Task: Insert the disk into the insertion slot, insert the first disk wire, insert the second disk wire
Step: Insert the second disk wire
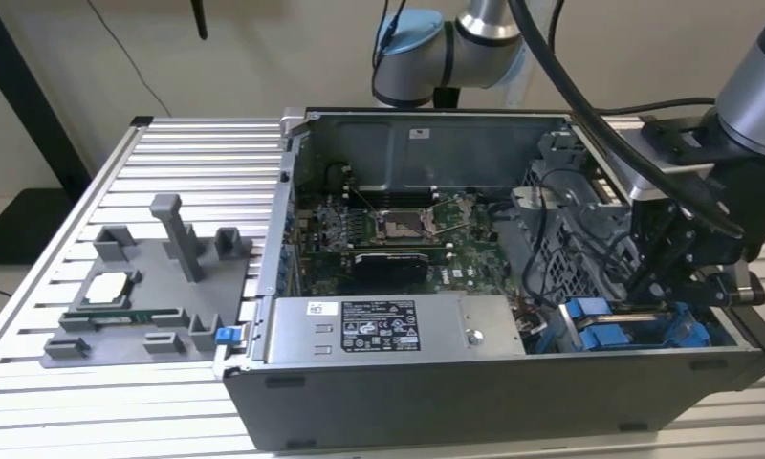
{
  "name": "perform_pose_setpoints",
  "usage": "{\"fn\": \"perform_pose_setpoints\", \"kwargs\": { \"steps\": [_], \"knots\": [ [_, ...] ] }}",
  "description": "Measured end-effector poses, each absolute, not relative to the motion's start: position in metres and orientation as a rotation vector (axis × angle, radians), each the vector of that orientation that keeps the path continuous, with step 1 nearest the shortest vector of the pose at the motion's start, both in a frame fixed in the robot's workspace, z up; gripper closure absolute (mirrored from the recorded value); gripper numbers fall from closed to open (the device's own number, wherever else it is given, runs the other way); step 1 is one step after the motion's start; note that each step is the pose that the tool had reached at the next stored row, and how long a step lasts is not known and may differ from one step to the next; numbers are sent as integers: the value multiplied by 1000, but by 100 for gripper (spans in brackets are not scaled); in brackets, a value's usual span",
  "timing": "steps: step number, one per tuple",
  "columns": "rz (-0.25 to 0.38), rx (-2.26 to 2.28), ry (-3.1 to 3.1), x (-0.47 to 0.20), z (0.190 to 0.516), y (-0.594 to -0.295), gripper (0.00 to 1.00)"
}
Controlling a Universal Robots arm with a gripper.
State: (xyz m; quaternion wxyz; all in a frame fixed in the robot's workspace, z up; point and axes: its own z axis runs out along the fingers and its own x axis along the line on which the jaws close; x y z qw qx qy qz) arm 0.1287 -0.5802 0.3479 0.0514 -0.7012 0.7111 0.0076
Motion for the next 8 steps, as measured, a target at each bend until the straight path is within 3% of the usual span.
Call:
{"fn": "perform_pose_setpoints", "kwargs": {
  "steps": [8],
  "knots": [
    [21, -2129, 2166, 129, 347, -580, 100]
  ]
}}
